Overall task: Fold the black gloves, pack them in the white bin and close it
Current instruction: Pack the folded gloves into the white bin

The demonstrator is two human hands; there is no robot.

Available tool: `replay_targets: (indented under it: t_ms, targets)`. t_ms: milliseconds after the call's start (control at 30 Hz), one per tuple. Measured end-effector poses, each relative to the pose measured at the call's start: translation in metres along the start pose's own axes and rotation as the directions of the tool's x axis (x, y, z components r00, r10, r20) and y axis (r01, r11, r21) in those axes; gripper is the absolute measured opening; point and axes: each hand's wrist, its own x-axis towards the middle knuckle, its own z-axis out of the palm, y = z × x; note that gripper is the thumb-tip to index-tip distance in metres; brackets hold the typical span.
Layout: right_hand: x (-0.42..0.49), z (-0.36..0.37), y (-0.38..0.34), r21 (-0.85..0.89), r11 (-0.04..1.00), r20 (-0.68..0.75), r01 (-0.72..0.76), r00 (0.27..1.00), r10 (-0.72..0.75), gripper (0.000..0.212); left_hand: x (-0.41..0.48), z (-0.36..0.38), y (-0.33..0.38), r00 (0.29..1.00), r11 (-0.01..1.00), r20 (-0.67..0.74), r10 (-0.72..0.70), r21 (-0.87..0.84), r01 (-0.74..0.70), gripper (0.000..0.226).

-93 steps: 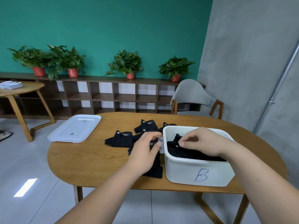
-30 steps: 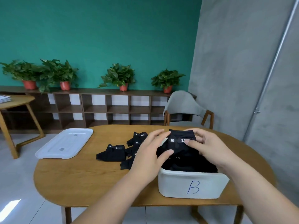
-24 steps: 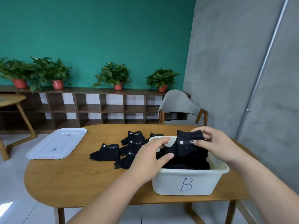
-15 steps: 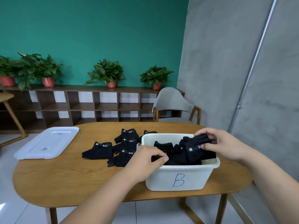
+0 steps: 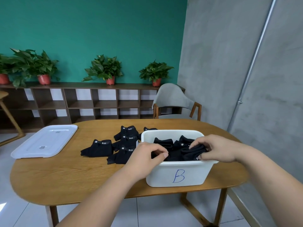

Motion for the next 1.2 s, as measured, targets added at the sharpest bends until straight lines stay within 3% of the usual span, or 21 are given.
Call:
replay_targets:
  t_ms: [100, 200, 300, 567, 800, 1200]
  targets:
    - [-0.005, -0.008, -0.006, 0.083, 0.996, -0.019, 0.032, 0.999, -0.031, 0.027, 0.000, 0.001, 0.000, 1.000, 1.000, -0.002, -0.012, -0.017, 0.012, 0.011]
    - [0.000, -0.002, -0.004, -0.091, 0.996, -0.035, -0.013, 0.999, 0.010, 0.013, 0.000, 0.001, 0.000, 1.000, 1.000, -0.002, -0.017, -0.024, 0.016, 0.011]
    - [0.004, 0.004, -0.003, -0.195, 0.978, -0.002, -0.080, 0.997, 0.081, 0.014, 0.000, 0.002, 0.000, 1.000, 0.999, 0.002, -0.027, -0.027, 0.027, 0.012]
    - [0.007, -0.007, -0.019, -0.063, 0.998, -0.088, -0.011, 0.996, 0.005, 0.013, -0.001, 0.000, 0.001, 0.999, 0.994, -0.023, -0.043, -0.101, 0.041, 0.019]
    - [0.037, 0.009, -0.061, -0.011, 0.991, -0.122, 0.133, 0.983, -0.133, 0.023, -0.005, -0.012, -0.017, 0.977, 1.000, -0.213, -0.014, 0.008, 0.016, 0.024]
    - [0.120, 0.091, -0.126, -0.054, 0.964, -0.254, 0.260, 0.930, -0.265, 0.026, -0.043, -0.052, -0.112, 0.926, 0.952, -0.348, -0.149, 0.204, 0.230, 0.024]
